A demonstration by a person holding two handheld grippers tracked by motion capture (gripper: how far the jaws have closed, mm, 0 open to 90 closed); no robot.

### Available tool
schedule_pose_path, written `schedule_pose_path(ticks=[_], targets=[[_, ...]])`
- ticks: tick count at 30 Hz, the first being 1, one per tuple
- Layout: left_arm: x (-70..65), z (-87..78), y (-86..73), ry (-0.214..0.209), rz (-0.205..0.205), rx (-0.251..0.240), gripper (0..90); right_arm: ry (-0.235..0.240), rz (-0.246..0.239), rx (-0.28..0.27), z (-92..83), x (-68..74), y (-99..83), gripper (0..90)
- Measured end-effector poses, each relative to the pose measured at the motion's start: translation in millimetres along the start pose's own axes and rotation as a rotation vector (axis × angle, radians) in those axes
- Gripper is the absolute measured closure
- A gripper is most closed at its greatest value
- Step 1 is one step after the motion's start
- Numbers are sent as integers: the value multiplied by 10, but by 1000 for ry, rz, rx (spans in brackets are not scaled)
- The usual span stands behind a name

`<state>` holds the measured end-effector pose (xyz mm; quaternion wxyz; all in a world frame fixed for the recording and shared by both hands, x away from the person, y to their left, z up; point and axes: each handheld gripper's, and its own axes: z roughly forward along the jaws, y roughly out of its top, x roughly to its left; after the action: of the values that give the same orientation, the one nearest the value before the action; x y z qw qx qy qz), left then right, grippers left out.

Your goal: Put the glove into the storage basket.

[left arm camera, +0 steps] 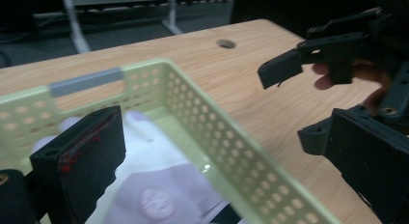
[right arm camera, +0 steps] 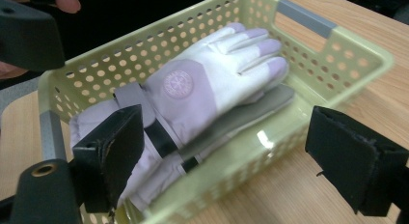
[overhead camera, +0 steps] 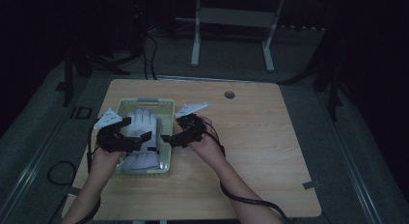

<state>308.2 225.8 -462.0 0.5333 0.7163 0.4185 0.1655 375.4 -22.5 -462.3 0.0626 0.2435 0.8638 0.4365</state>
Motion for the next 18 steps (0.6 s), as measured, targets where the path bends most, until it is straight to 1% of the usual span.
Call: schedule_pose_path(ticks=[1,2,4,6,8,10,11,12,14,16,18], targets=[[-16,11,0,-15,-2,-4,18,4,10,-9,-45,-26,-40,136],[-43,21,-3,-19,2,-11,18,0,4,-8,-66,-37,-61,137],[-111,36,-12,-41,16,-26,18,0,-4,-10,-116,-58,-106,137],[-183,69,-22,-55,29,-16,18,-3,-11,-8,-165,-89,-153,137],[-254,105,-31,-64,42,-10,18,-7,-2,-12,-211,-124,-201,137],[-321,141,-31,-94,44,-5,18,-13,9,-14,-254,-160,-251,136],[-356,155,-33,-106,40,-11,18,-16,14,-13,-276,-175,-279,137],[-394,168,-35,-115,43,-20,18,-16,19,-19,-296,-189,-311,136],[-476,206,-35,-130,50,-11,18,-16,20,-14,-345,-215,-374,137],[-567,251,-42,-156,69,-3,18,-12,34,-21,-400,-245,-442,137],[-666,298,-55,-170,104,9,18,-18,33,-17,-455,-274,-505,137]])
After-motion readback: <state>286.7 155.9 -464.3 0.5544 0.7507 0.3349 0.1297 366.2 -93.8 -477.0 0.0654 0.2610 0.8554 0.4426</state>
